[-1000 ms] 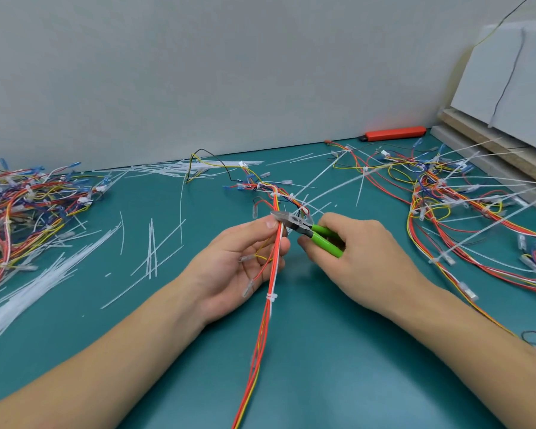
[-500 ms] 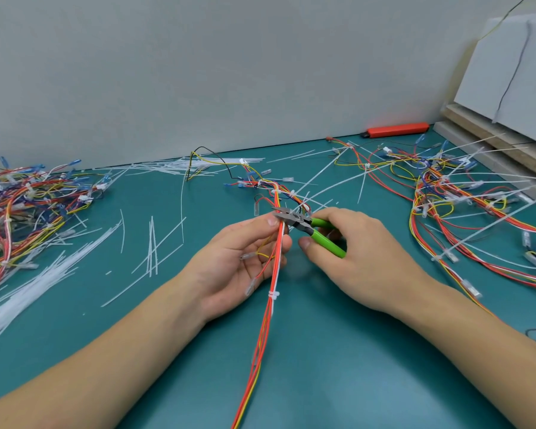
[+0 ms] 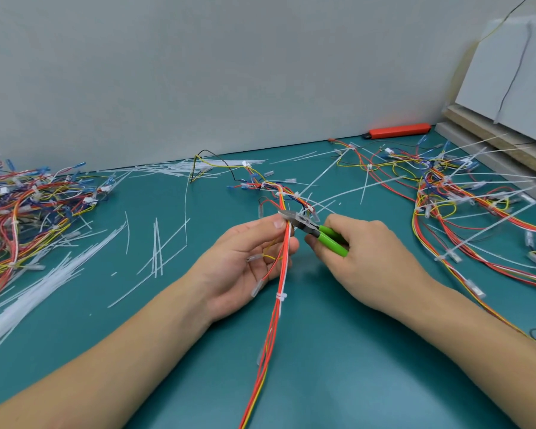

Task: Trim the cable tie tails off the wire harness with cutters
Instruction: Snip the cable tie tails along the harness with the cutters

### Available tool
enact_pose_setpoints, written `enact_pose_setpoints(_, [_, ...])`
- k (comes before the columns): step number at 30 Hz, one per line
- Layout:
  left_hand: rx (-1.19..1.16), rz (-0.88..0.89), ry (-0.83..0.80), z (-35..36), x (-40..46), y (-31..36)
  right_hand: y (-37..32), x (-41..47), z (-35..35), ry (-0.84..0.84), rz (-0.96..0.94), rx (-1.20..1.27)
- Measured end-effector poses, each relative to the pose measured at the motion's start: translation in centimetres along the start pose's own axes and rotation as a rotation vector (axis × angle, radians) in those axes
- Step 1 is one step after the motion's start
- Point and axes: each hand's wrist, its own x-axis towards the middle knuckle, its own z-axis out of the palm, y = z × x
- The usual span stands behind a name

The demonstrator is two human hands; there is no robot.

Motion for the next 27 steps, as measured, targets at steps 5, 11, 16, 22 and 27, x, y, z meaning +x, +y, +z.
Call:
enact_pose_setpoints(5, [-0.003, -0.004, 0.015, 0.0, 0.1, 0.03, -0.33, 0.15, -0.37, -0.036, -0.044, 0.08])
enact_pose_setpoints(11, [0.01, 0.009, 0.002, -0.17, 0.28, -0.1, -0.35, 0.13, -0.42, -0.047, -0.057, 0.066])
enact_pose_setpoints(16, [0.016, 0.02, -0.012, -0.16, 0.27, -0.08, -0.13, 0.26, -0.35, -0.045, -0.072, 0.054])
enact_pose_setpoints(22, [0.037, 0.033, -0.004, -0.29, 0.37, -0.28, 0.35, 0.45, -0.12, 0.026, -0.024, -0.004])
enact_pose_setpoints(27, [0.052, 0.037, -0.015, -0.27, 0.36, -0.33, 0.31, 0.46, -0.21, 0.019, -0.005, -0.029])
